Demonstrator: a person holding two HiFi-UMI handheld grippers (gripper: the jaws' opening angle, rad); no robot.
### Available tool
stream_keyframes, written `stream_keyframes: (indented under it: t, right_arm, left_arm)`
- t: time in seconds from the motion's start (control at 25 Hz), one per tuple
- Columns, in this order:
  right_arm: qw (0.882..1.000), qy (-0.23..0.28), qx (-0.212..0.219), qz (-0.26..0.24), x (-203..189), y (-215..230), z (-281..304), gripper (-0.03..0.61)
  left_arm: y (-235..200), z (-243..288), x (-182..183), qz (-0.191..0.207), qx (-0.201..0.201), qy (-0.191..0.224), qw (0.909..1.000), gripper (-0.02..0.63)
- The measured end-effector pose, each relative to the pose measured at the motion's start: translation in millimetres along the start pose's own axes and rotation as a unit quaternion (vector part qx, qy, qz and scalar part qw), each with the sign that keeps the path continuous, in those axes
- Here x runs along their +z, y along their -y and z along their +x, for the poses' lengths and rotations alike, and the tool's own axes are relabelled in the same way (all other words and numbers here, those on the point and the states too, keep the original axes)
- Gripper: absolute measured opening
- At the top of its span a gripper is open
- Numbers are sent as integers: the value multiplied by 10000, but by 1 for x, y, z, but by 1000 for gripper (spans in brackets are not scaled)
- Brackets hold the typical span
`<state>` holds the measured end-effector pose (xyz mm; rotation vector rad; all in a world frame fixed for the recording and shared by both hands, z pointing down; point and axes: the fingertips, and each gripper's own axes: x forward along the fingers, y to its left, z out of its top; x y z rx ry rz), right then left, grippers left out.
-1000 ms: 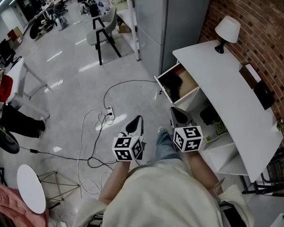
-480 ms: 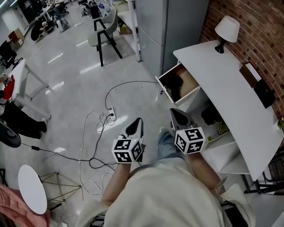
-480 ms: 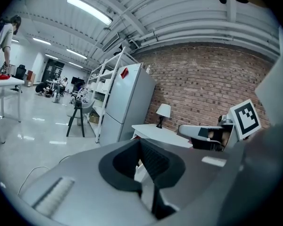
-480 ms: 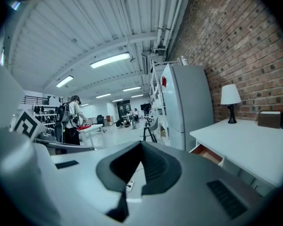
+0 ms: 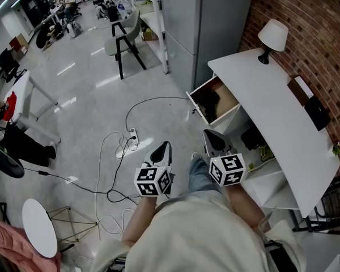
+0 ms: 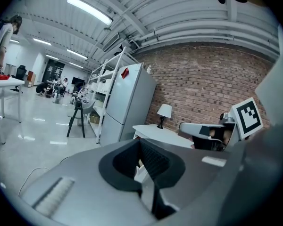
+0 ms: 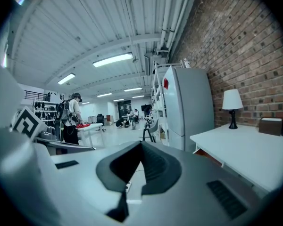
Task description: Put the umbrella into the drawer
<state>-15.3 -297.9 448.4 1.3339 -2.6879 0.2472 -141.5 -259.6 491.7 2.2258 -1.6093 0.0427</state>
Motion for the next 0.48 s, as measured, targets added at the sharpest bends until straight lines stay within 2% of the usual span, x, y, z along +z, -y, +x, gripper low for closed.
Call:
stream_keyframes:
  t: [0.48]
  right_arm:
    - [10000,-47,11,-13,-2,2,4,0]
  left_arm:
    - [-4,5,3,-53,37,-5,10000,11]
